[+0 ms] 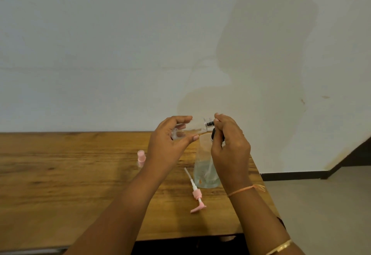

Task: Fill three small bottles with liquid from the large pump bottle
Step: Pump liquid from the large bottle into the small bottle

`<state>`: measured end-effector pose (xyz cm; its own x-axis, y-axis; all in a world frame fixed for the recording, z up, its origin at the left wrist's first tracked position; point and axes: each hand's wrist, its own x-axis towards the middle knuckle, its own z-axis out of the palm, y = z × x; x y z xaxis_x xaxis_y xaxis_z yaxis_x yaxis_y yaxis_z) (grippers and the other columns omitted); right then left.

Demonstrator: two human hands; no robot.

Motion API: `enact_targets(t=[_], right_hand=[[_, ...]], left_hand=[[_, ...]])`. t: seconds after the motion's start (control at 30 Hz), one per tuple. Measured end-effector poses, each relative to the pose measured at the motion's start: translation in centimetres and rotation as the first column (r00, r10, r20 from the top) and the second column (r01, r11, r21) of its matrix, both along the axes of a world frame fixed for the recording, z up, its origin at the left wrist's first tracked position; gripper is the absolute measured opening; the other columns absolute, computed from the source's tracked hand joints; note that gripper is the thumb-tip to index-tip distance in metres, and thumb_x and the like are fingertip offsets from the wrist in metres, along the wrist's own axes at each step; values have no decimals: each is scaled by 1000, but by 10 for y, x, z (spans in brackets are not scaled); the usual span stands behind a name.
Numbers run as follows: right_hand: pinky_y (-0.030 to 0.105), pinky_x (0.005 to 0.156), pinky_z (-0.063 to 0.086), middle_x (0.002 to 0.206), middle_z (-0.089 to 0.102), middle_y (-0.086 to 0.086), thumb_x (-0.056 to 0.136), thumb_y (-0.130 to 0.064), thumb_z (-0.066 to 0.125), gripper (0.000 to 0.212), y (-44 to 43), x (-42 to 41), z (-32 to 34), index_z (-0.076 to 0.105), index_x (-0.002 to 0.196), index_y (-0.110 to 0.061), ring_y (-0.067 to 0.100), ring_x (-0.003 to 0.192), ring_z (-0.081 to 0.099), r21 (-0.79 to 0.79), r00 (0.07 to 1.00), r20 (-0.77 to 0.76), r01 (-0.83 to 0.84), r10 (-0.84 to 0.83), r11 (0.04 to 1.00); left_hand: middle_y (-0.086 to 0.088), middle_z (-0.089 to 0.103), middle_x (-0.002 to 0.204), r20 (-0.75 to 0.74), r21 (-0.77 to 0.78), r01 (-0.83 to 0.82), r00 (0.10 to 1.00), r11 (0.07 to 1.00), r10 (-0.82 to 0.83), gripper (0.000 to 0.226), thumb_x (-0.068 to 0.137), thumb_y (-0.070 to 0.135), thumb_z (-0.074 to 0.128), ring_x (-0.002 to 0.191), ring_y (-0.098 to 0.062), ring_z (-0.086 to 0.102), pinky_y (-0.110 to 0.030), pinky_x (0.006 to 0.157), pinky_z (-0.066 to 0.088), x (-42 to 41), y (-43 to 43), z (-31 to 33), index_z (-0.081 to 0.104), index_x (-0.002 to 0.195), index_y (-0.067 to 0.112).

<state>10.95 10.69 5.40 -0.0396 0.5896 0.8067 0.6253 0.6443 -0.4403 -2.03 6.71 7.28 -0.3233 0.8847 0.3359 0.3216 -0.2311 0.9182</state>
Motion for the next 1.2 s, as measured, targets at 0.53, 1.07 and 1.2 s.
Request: enact_targets(t=[0.53, 1.07, 1.2], right_hand=[[14, 94, 38, 103, 69, 13, 81, -1, 60, 23, 2, 3, 5, 68, 103, 1, 22, 100, 63, 33, 999, 35, 24, -25, 999], [23, 86, 47, 101, 66, 13, 84, 0, 55, 22, 4, 0, 3, 67, 102, 2, 19, 97, 62, 33, 1000, -16, -1, 1, 999], [19, 93, 44, 107, 65, 14, 85, 3, 57, 23, 3, -1, -7, 65, 106, 3, 20, 104, 61, 38, 999, -37, -11, 12, 999]], left_hand=[[18, 59, 109, -14, 14, -2, 1000, 1000, 2, 39, 74, 18, 76, 102, 2, 57, -12, 76, 49, 1, 0, -1, 58, 100, 40], [18, 59, 108, -39, 13, -11, 999, 1000, 12, 38, 73, 18, 77, 103, 0, 56, -20, 82, 50, 1, 1, -1, 59, 101, 37], [21, 57, 107, -44, -3, -15, 999, 1000, 15, 38, 73, 20, 77, 102, 2, 55, -19, 81, 49, 1, 1, -3, 59, 102, 36]])
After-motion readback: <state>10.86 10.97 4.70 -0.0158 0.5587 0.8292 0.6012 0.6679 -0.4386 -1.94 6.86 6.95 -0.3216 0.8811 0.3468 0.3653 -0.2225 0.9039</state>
